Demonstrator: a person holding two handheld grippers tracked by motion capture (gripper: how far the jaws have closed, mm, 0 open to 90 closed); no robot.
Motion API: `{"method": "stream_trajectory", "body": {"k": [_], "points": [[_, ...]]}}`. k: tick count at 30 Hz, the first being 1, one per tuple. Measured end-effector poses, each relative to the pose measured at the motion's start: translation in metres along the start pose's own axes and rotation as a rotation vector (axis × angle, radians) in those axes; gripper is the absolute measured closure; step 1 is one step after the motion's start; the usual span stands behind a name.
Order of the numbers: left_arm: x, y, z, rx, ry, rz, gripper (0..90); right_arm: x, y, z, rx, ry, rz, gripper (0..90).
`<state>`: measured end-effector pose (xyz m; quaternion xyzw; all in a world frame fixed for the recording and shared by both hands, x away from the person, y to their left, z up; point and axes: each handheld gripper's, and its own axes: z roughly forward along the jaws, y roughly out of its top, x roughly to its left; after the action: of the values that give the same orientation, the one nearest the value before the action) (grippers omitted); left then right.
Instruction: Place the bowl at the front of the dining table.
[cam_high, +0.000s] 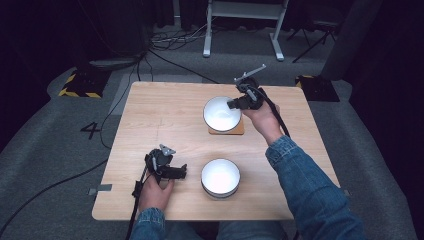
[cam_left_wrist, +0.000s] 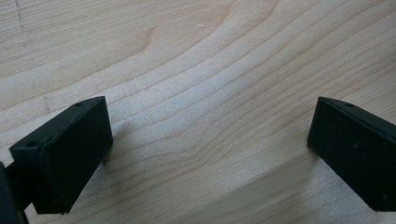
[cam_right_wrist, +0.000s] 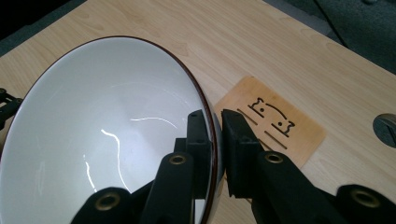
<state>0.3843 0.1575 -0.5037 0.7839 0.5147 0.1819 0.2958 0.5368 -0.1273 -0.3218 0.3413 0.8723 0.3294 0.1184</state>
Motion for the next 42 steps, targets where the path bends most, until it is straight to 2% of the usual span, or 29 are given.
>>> {"method": "stream_trajectory", "body": {"k": [3, 4, 5, 7, 10, 11, 14, 15, 16, 24, 25, 26, 35, 42], "points": [[0.0, 0.0, 0.0, 0.0, -0.004, -0.004, 0.2, -0.005, 0.004, 0.003, 0.005, -0.016, 0.004, 81.8], [0.0, 0.0, 0.0, -0.001, -0.002, -0.002, 0.2, -0.004, 0.005, 0.004, -0.001, 0.001, 0.037, 81.8], [0.0, 0.0, 0.0, 0.0, -0.003, -0.002, 0.2, -0.008, 0.006, 0.004, 0.004, -0.018, 0.016, 81.8], [0.0, 0.0, 0.0, 0.001, -0.003, -0.001, 0.2, -0.011, 0.007, 0.006, 0.005, -0.023, 0.013, 81.8], [0.0, 0.0, 0.0, 0.001, -0.004, -0.002, 0.2, -0.017, 0.01, 0.01, 0.009, -0.029, 0.025, 81.8], [0.0, 0.0, 0.0, -0.001, -0.002, -0.004, 0.2, -0.018, 0.011, 0.011, 0.006, -0.017, 0.047, 81.8], [0.0, 0.0, 0.0, -0.001, -0.002, -0.004, 0.2, -0.023, 0.012, 0.014, 0.008, -0.036, 0.054, 81.8], [0.0, 0.0, 0.0, 0.0, -0.001, -0.002, 0.2, -0.027, 0.012, 0.017, 0.013, -0.053, 0.055, 81.8], [0.0, 0.0, 0.0, -0.001, -0.001, -0.003, 0.2, -0.027, 0.012, 0.018, 0.014, -0.046, 0.069, 81.8], [0.0, 0.0, 0.0, -0.005, 0.0, -0.003, 0.2, -0.037, 0.012, 0.034, 0.058, -0.109, 0.092, 81.8], [0.0, 0.0, 0.0, -0.004, 0.001, -0.006, 0.2, -0.04, 0.011, 0.036, 0.068, -0.124, 0.074, 81.8], [0.0, 0.0, 0.0, -0.004, 0.0, -0.002, 0.2, -0.04, 0.011, 0.038, 0.074, -0.124, 0.098, 81.8], [0.0, 0.0, 0.0, -0.004, 0.001, -0.004, 0.2, -0.049, 0.009, 0.058, 0.092, -0.145, 0.136, 81.8], [0.0, 0.0, 0.0, -0.006, 0.0, -0.007, 0.2, -0.056, 0.005, 0.079, 0.127, -0.162, 0.167, 81.8]]}}
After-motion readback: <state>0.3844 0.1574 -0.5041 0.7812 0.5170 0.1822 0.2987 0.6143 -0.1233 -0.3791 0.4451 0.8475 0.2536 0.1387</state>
